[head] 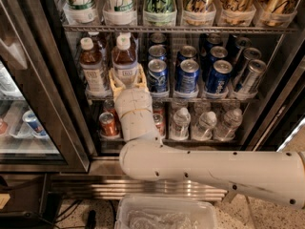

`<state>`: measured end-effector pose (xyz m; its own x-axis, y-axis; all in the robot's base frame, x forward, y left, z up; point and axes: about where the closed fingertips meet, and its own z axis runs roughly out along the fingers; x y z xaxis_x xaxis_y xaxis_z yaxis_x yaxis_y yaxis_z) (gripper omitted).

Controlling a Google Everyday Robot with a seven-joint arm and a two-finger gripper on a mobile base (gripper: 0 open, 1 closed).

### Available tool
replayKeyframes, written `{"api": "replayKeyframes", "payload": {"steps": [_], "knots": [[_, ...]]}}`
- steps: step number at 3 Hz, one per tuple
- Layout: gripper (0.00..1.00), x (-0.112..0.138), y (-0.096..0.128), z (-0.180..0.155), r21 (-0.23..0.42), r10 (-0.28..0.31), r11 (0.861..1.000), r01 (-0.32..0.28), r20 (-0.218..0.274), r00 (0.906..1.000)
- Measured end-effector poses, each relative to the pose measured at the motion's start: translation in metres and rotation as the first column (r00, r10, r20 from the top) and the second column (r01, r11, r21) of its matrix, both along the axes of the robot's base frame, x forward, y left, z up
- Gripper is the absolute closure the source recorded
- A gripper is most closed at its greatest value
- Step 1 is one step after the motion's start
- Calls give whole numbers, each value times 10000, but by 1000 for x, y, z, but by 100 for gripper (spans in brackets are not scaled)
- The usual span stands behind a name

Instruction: Pick blue plastic bottle from middle shelf of fridge

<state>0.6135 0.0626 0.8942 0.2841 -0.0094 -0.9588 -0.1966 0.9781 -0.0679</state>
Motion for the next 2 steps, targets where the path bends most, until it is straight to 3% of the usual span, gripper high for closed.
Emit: {"api": "replayKeyframes", "payload": {"steps": [1, 2], "knots": [[100, -14, -2, -2, -112, 152, 9998, -154, -200, 9997], [100, -51, -9, 2, -289, 383, 9987, -408, -810, 9960]]}}
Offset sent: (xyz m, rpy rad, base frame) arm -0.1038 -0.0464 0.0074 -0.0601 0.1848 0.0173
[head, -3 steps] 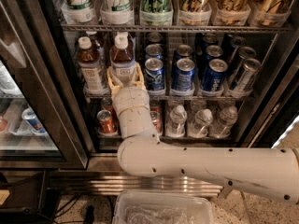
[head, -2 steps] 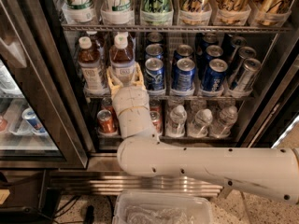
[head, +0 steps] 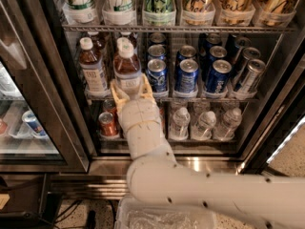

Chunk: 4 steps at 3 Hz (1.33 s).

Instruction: Pick blue plastic bottle from middle shelf of fridge

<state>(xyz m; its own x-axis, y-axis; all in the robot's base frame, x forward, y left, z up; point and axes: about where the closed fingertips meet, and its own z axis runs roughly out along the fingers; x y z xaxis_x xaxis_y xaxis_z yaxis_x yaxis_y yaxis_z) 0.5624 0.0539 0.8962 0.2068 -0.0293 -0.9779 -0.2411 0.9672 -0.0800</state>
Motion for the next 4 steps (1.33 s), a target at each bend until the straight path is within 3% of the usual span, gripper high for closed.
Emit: {"api": "replayKeyframes", "payload": {"steps": [1, 4], "knots": [[100, -13, -4, -2, 26, 34, 10000, -33, -258, 9997], [100, -12, -5, -5, 18, 153, 9999, -153, -394, 9991]]}}
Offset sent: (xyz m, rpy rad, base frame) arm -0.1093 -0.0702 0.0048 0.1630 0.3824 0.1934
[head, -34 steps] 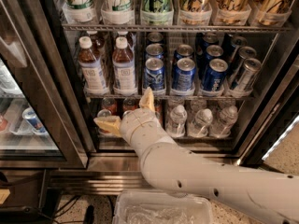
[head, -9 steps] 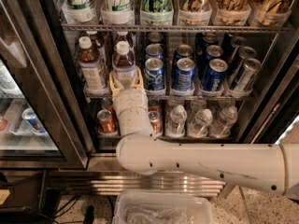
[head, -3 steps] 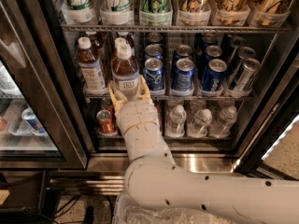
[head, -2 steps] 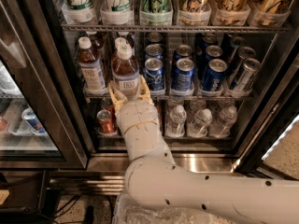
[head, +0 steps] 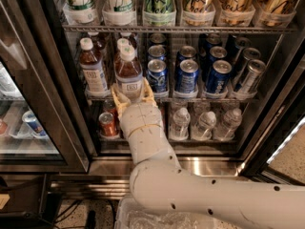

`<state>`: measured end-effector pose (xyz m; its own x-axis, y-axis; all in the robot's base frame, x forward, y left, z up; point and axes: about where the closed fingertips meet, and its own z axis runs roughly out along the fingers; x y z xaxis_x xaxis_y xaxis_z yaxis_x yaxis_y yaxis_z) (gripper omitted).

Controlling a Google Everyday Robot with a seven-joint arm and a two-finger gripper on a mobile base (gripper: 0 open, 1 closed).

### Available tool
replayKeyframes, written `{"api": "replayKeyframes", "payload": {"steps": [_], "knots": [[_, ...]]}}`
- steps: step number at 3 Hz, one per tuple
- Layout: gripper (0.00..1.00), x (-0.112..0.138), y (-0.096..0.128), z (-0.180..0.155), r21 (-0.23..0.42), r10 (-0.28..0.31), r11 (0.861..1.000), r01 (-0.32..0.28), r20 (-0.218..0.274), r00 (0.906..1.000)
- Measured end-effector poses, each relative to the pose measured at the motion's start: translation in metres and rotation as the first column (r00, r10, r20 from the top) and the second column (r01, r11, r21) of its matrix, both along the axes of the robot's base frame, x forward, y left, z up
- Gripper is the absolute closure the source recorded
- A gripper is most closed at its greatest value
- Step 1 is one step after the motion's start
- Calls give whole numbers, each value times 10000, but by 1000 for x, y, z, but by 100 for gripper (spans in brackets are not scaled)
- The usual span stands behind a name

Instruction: Pick blue plastic bottle from middle shelf of fridge

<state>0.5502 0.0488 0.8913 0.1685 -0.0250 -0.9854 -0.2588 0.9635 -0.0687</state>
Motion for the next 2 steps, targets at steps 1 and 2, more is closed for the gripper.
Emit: {"api": "replayKeyframes", "payload": {"steps": [1, 2], "knots": [[100, 2, -7, 0, 90, -113, 9999, 112, 53, 9999], [100, 2, -7, 0, 90, -113, 9999, 112, 53, 9999]]}}
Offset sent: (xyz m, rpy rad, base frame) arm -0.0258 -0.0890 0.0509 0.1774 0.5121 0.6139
